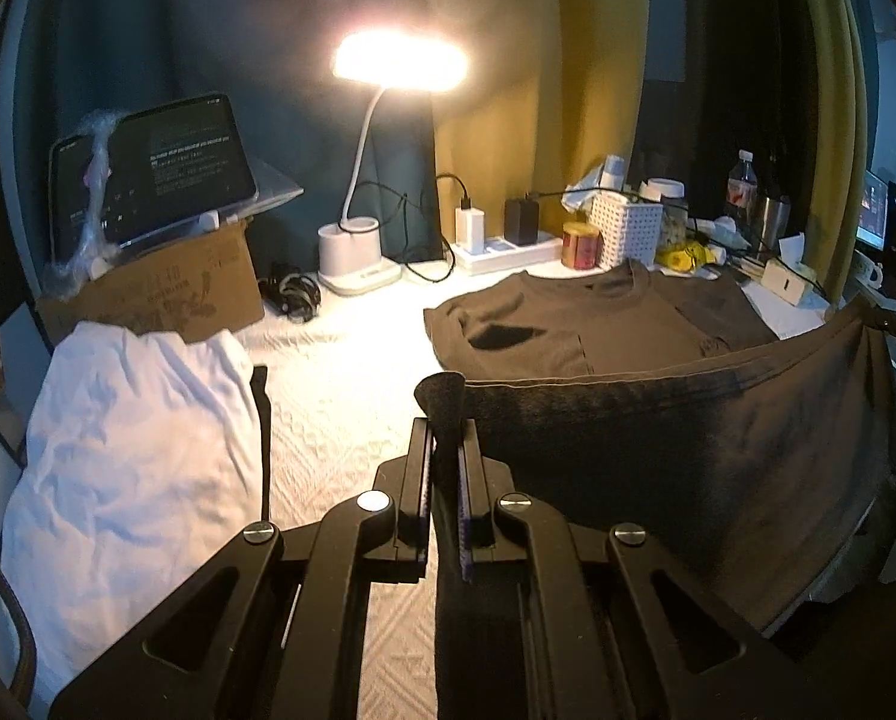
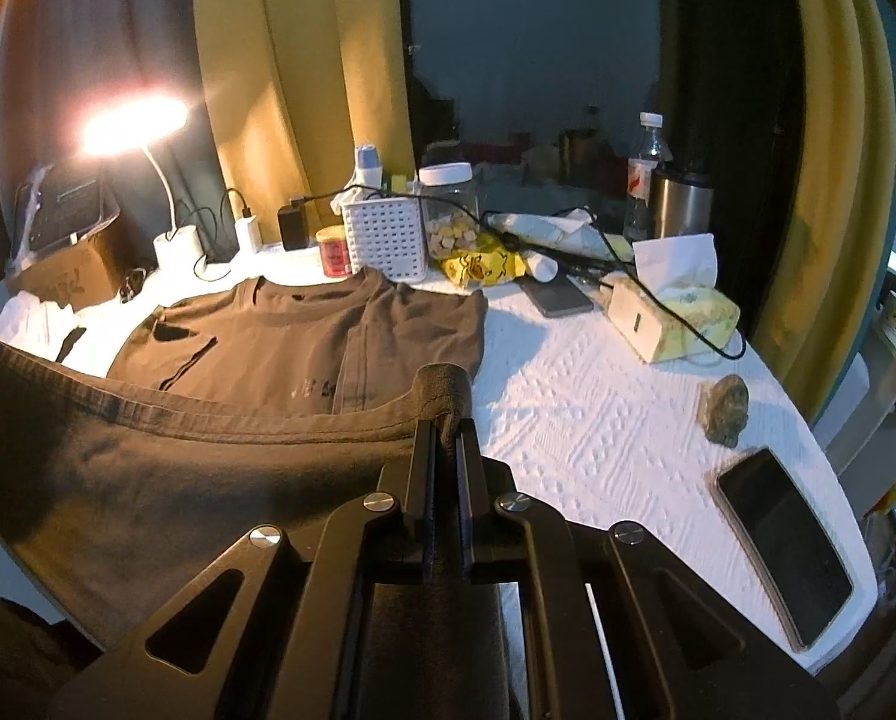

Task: Fold small clothes
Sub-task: 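Lift the hem with both tools and carry it over toward the collar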

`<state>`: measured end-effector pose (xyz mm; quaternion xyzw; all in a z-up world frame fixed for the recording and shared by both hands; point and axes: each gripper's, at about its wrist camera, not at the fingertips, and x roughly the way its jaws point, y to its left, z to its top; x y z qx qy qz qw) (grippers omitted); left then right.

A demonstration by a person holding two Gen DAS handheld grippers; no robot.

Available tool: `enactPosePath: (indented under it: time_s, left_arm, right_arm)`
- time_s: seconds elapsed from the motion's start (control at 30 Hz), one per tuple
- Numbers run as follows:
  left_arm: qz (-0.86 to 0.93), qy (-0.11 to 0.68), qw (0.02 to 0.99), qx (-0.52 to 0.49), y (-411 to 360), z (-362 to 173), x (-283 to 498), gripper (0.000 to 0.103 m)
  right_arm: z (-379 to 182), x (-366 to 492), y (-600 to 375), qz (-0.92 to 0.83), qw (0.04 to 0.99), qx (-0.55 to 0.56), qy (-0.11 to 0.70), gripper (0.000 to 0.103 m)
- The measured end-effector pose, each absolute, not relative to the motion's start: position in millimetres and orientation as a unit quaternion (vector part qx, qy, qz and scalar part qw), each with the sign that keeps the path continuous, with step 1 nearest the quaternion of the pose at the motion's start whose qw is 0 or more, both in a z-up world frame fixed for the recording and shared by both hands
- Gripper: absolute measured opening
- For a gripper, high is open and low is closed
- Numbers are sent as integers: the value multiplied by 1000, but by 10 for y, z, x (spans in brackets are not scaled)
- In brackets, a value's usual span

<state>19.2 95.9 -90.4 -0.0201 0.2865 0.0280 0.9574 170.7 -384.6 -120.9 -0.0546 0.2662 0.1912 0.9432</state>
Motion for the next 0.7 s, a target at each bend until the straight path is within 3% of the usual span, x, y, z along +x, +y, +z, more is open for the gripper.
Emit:
enactPosePath:
  time_s: [0.7]
  left_arm:
    - [46, 260, 964, -9, 1082, -630, 768, 5]
  right_arm:
    - [-909, 2297, -3712, 200, 947, -50, 245, 7]
